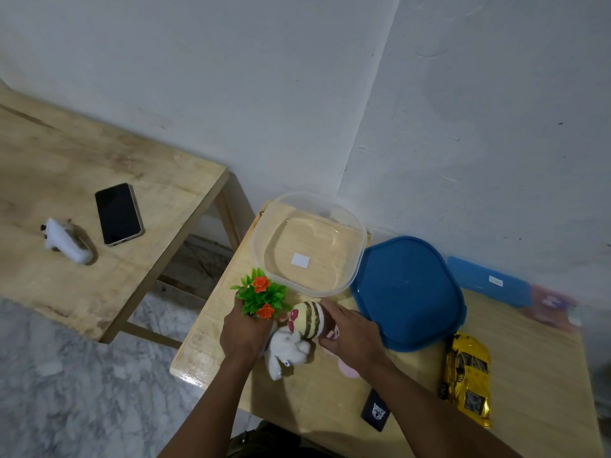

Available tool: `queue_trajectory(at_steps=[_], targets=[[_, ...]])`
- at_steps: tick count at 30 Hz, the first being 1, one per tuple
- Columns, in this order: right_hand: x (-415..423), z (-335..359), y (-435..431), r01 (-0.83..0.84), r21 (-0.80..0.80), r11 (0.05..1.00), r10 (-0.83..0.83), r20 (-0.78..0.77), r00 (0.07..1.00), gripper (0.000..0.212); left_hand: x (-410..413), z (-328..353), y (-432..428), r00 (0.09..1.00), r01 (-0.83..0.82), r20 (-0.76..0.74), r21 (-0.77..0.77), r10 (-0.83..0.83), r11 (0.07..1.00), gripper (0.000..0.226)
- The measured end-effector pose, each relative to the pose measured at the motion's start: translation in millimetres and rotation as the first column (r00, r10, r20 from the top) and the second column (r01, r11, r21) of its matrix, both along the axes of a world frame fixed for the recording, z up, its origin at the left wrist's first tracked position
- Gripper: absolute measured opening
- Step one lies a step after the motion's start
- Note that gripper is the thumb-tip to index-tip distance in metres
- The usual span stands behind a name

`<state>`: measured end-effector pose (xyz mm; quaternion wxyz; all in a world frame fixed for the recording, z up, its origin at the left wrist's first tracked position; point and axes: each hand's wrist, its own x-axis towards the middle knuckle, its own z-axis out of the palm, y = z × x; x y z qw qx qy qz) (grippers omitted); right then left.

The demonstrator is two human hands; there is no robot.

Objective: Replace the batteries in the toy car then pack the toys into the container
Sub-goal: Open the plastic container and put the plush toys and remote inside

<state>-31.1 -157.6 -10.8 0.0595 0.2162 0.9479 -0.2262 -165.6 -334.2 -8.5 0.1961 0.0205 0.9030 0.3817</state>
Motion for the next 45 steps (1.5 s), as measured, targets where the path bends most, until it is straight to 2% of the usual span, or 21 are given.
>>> queue_trajectory(at_steps=[3, 5, 8, 12, 16, 20, 22, 25, 30, 36, 40, 45], targets=[[6.9, 3.1, -2.2, 0.009, -0.056, 0.998, -0.012, -0.044, 0.999, 0.074, 1.1, -1.3, -6.6, 1.000, 0.014, -0.025, 0.053, -0.013, 0.998, 0.058], [10.7, 8.0, -3.7, 0.020, -0.089, 0.996, -0.026, -0.063, 0.998, 0.073, 1.0, 1.6, -9.6, 0.999, 0.040, -0.007, 0.060, -0.039, 0.997, 0.050], [17.4, 18.5, -6.5, 0.084, -0.156, 0.984, -0.101, -0.102, 0.990, 0.074, 1.5, 0.7, -15.3, 0.999, 0.044, 0.021, 0.072, -0.046, 0.996, 0.039], [24.9, 39.3, -14.4, 0.147, -0.236, 0.960, -0.193, -0.181, 0.964, 0.071, 1.4, 6.7, -21.5, 0.999, 0.047, -0.016, 0.099, -0.045, 0.994, 0.039], [26.9, 67.7, -17.7, 0.166, -0.348, 0.923, -0.264, -0.259, 0.929, 0.062, -7.5, 32.6, -23.4, 0.996, 0.052, -0.076, 0.120, -0.043, 0.991, 0.022], [6.8, 96.6, -3.9, 0.194, -0.531, 0.825, -0.394, -0.296, 0.870, 0.057, -28.4, 64.8, -14.6, 0.998, 0.000, -0.070, 0.118, 0.009, 0.993, 0.021], [-15.1, 105.6, 10.0, 0.210, -0.626, 0.751, -0.472, -0.286, 0.834, 0.051, -41.5, 83.9, -2.1, 0.987, 0.075, -0.146, 0.092, -0.061, 0.993, 0.026], [-51.0, 119.0, 31.6, 0.269, -0.700, 0.662, -0.557, -0.220, 0.801, 0.041, -63.9, 109.0, 26.3, 0.981, 0.112, -0.166, 0.075, -0.098, 0.991, 0.028], [-89.5, 121.1, 56.3, 0.380, -0.658, 0.650, -0.549, -0.061, 0.834, 0.033, -89.9, 119.9, 78.5, 0.970, 0.183, -0.188, 0.146, -0.155, 0.972, 0.020], [-111.0, 108.5, 74.5, 0.486, -0.378, 0.788, -0.496, 0.079, 0.865, 0.047, -97.6, 98.3, 118.6, 0.970, 0.228, -0.114, 0.136, -0.213, 0.964, 0.045], [-115.9, 111.9, 75.9, 0.537, -0.224, 0.813, -0.539, 0.058, 0.840, 0.043, -98.1, 69.3, 124.0, 0.972, 0.233, -0.027, 0.058, -0.231, 0.971, 0.050], [-135.8, 100.8, 80.9, 0.510, -0.139, 0.849, -0.504, 0.080, 0.860, 0.054, -101.5, 43.3, 123.6, 0.921, 0.373, 0.131, -0.027, -0.367, 0.927, 0.062]])
